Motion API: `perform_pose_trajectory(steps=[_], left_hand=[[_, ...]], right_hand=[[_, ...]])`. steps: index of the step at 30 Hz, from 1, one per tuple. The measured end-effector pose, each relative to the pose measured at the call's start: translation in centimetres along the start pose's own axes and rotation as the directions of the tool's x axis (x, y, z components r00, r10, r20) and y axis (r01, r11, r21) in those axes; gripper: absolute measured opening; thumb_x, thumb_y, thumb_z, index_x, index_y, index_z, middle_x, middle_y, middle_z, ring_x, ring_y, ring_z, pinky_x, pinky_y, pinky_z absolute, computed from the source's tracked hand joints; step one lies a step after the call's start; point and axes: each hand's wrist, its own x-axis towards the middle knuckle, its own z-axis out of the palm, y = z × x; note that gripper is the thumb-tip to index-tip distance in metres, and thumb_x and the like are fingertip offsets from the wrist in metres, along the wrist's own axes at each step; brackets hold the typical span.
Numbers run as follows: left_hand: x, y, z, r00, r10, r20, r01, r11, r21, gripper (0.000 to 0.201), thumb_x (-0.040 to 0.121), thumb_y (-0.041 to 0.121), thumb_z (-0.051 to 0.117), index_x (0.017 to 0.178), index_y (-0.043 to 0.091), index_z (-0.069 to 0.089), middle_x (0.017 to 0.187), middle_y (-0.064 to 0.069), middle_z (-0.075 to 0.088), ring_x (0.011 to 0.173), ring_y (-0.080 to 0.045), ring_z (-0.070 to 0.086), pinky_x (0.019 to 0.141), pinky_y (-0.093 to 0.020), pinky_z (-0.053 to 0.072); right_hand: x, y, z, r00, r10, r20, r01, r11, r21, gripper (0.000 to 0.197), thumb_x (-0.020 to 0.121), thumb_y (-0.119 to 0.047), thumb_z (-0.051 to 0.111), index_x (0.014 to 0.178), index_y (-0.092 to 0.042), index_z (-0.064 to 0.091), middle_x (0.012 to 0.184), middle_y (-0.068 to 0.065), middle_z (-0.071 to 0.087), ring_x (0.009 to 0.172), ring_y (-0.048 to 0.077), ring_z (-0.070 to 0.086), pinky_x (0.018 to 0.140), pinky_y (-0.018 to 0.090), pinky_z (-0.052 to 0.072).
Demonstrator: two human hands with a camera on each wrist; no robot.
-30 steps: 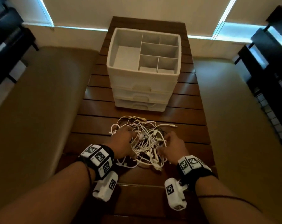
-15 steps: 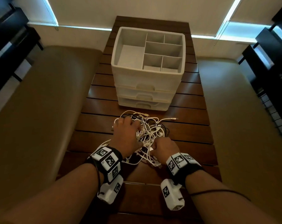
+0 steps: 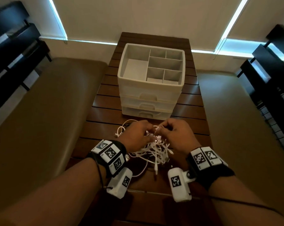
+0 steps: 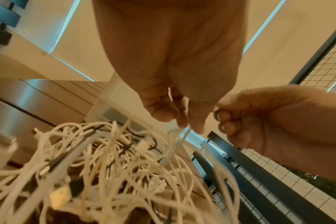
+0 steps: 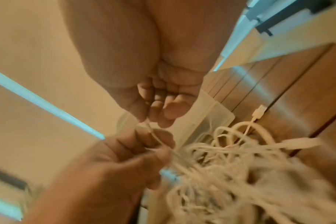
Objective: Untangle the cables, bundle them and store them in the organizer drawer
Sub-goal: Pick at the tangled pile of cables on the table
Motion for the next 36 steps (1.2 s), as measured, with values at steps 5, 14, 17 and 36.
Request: perform_pose_trajectory(steps=[5,14,17,36], left_hand=[[-0.2,0.6,-1.1,1.0,-0.017,-0.01,0.015,0.979,-0.205,0.005,0.09,0.02,0.066,0.092,0.019,0.071,0.086,0.006,0.069,0.075,0.0,0.062,0.066,-0.014,0.048],[-0.5,1.7,-2.4,0.961,-0.273,-0.038,0.092,0.447,-0.89,0.021,0.102,0.015,0.043,0.087,0.007,0.056,0.064,-0.006,0.055,0.061,-0.021,0.058,0.061,-0.03,0.053],[-0.3,0.6,-3.9,0.941,-0.323,-0.102,0.03,0.379,-0.925,0.024,0.103,0.016,0.042,0.083,0.01,0.055,0.055,0.0,0.04,0.051,-0.015,0.04,0.053,-0.03,0.042],[-1.6,-1.5,-3.5,0.939,-0.244,-0.244,0.092,0.86,-0.502,0.035,0.089,0.035,0.063,0.073,0.004,0.066,0.066,-0.014,0.06,0.06,-0.019,0.051,0.06,-0.035,0.043]], right_hand=[[-0.3,-1.3,0.1,0.999,0.032,0.0,-0.03,0.94,0.341,0.004,0.086,-0.012,0.069,0.082,-0.013,0.069,0.071,0.006,0.071,0.058,0.011,0.066,0.055,0.022,0.054],[-1.0,0.2,4.5,0.959,0.084,0.269,-0.182,0.915,0.361,0.004,0.093,-0.016,0.058,0.091,-0.019,0.058,0.077,0.006,0.064,0.054,0.013,0.058,0.05,0.027,0.046],[-0.5,1.0,4.5,0.959,0.027,0.283,-0.049,0.996,0.072,0.021,0.094,-0.024,0.057,0.073,-0.027,0.054,0.063,-0.004,0.056,0.052,0.008,0.051,0.056,0.026,0.043],[2.3,-0.1,3.6,0.978,-0.113,0.176,0.119,0.993,-0.022,0.006,0.087,-0.023,0.066,0.09,-0.027,0.062,0.083,-0.007,0.066,0.075,0.008,0.062,0.07,0.027,0.05]])
